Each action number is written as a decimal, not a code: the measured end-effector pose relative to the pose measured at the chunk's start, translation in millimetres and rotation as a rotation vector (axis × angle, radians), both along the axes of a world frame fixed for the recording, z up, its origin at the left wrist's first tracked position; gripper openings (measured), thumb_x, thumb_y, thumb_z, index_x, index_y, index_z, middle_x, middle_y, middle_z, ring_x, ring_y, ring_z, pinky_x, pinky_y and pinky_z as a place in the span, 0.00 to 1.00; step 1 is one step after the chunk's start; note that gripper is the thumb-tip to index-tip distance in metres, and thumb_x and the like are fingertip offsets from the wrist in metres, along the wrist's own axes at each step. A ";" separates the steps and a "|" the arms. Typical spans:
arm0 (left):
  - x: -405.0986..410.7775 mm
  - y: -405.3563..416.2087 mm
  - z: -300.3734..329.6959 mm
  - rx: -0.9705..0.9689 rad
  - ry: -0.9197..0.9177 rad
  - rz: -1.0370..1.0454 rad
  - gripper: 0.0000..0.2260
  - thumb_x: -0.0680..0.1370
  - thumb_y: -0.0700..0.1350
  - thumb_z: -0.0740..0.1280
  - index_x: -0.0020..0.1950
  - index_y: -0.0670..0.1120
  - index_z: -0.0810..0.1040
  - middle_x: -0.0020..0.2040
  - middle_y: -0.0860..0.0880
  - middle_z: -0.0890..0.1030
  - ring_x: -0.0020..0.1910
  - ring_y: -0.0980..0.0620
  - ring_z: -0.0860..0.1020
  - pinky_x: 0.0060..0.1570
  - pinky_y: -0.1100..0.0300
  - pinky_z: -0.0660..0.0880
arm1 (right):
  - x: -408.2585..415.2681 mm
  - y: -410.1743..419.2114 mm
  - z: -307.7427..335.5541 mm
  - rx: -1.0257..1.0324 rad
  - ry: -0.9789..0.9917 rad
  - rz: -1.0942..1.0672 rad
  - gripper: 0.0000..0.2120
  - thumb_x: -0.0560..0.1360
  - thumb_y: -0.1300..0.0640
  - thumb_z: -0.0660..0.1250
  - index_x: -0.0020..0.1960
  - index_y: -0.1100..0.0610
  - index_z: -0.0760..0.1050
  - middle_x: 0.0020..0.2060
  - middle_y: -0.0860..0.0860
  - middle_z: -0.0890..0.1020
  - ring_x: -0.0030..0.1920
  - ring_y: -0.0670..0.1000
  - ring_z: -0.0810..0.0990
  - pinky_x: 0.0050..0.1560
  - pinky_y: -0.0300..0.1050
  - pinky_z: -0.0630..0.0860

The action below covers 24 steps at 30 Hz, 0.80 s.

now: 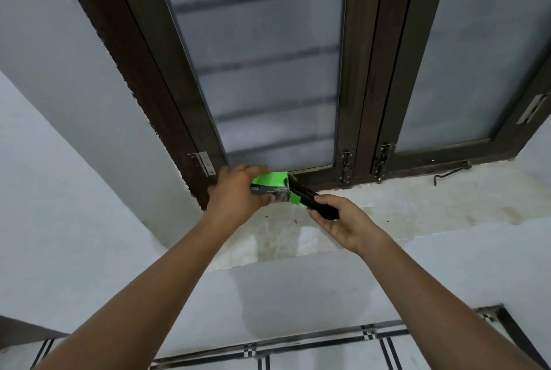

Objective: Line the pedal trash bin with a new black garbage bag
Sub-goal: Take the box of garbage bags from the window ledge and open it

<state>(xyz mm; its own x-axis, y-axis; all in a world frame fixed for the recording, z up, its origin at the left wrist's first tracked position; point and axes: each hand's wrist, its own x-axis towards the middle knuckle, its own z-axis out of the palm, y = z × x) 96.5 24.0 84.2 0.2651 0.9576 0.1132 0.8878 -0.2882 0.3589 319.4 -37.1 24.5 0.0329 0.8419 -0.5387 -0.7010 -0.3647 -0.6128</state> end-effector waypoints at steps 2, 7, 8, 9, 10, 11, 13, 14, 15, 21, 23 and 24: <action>-8.4 14.6 -26.5 -0.144 -0.216 0.079 0.31 0.65 0.60 0.79 0.68 0.60 0.78 0.65 0.53 0.80 0.65 0.46 0.76 0.64 0.49 0.75 | 0.7 -4.7 0.8 -0.040 0.001 -0.011 0.14 0.74 0.61 0.74 0.57 0.67 0.80 0.53 0.63 0.81 0.45 0.56 0.86 0.39 0.41 0.84; -12.0 19.2 -85.3 -0.314 -0.155 0.101 0.30 0.71 0.52 0.80 0.72 0.53 0.76 0.68 0.48 0.78 0.68 0.44 0.73 0.65 0.54 0.72 | -12.2 -15.8 0.5 -0.119 -0.047 0.064 0.22 0.70 0.48 0.78 0.58 0.60 0.81 0.45 0.56 0.84 0.42 0.50 0.84 0.41 0.42 0.81; -11.8 15.0 -91.3 -0.291 -0.093 0.113 0.30 0.73 0.55 0.77 0.73 0.55 0.74 0.72 0.50 0.75 0.71 0.44 0.69 0.68 0.46 0.70 | -16.3 -17.1 0.0 -0.122 -0.064 0.077 0.22 0.70 0.47 0.78 0.58 0.59 0.81 0.45 0.56 0.84 0.43 0.50 0.84 0.41 0.42 0.80; -9.3 10.0 -95.0 -0.236 -0.042 0.143 0.28 0.75 0.58 0.74 0.74 0.57 0.73 0.74 0.53 0.72 0.72 0.44 0.65 0.69 0.42 0.67 | -20.0 -17.9 -0.1 -0.122 -0.076 0.079 0.22 0.70 0.46 0.77 0.58 0.59 0.81 0.46 0.55 0.85 0.44 0.50 0.84 0.41 0.42 0.79; -4.1 3.2 -94.8 -0.154 -0.039 0.171 0.25 0.77 0.60 0.71 0.73 0.59 0.74 0.73 0.55 0.71 0.72 0.45 0.63 0.68 0.41 0.65 | -23.6 -18.7 -0.3 -0.116 -0.086 0.076 0.22 0.71 0.46 0.76 0.58 0.58 0.81 0.48 0.55 0.85 0.45 0.50 0.84 0.41 0.43 0.80; 3.4 -5.7 -90.6 -0.087 -0.104 0.192 0.21 0.78 0.62 0.67 0.70 0.59 0.76 0.71 0.55 0.72 0.71 0.45 0.64 0.66 0.44 0.66 | -26.9 -19.3 -1.1 -0.106 -0.104 0.074 0.20 0.73 0.46 0.75 0.59 0.57 0.80 0.49 0.56 0.84 0.46 0.51 0.84 0.42 0.43 0.81; 22.7 -24.9 -74.1 -0.199 -0.533 0.206 0.17 0.79 0.64 0.65 0.62 0.57 0.81 0.65 0.53 0.78 0.68 0.46 0.72 0.60 0.51 0.71 | -33.5 -20.0 -2.8 -0.078 -0.149 0.084 0.17 0.75 0.48 0.73 0.59 0.57 0.80 0.51 0.56 0.84 0.49 0.54 0.84 0.44 0.45 0.83; 33.0 -32.2 -64.4 -0.402 -0.795 0.201 0.18 0.79 0.65 0.65 0.61 0.55 0.81 0.62 0.52 0.80 0.65 0.47 0.76 0.58 0.53 0.74 | -37.4 -20.1 -3.2 -0.067 -0.172 0.089 0.16 0.75 0.50 0.74 0.59 0.57 0.80 0.52 0.57 0.84 0.51 0.56 0.85 0.46 0.47 0.83; 40.4 -36.2 -58.8 -0.621 -0.978 0.201 0.21 0.79 0.65 0.65 0.63 0.53 0.80 0.61 0.51 0.82 0.62 0.48 0.79 0.57 0.52 0.78 | -41.5 -20.6 -3.8 -0.064 -0.197 0.092 0.15 0.75 0.52 0.74 0.58 0.57 0.80 0.52 0.57 0.84 0.52 0.57 0.85 0.48 0.50 0.84; 40.0 -30.6 -60.8 -1.049 -1.256 0.267 0.20 0.76 0.58 0.73 0.63 0.48 0.80 0.58 0.43 0.86 0.58 0.42 0.83 0.62 0.46 0.79 | -47.0 -16.0 -1.4 -0.093 -0.339 0.034 0.10 0.76 0.56 0.74 0.55 0.58 0.82 0.49 0.54 0.87 0.48 0.51 0.84 0.48 0.44 0.78; 35.2 -30.3 -61.5 -1.116 -1.340 0.270 0.18 0.76 0.53 0.74 0.62 0.45 0.80 0.58 0.42 0.85 0.56 0.44 0.82 0.55 0.50 0.80 | -43.5 -11.9 -0.9 -0.113 -0.244 -0.035 0.08 0.78 0.60 0.70 0.56 0.61 0.80 0.49 0.57 0.86 0.47 0.53 0.84 0.43 0.44 0.79; 32.9 -30.1 -61.9 -1.127 -1.372 0.278 0.17 0.76 0.49 0.74 0.61 0.43 0.80 0.58 0.41 0.84 0.55 0.44 0.81 0.51 0.51 0.80 | -39.8 -9.0 -2.0 -0.130 -0.221 -0.089 0.07 0.79 0.61 0.69 0.56 0.62 0.79 0.51 0.58 0.85 0.47 0.54 0.84 0.42 0.45 0.79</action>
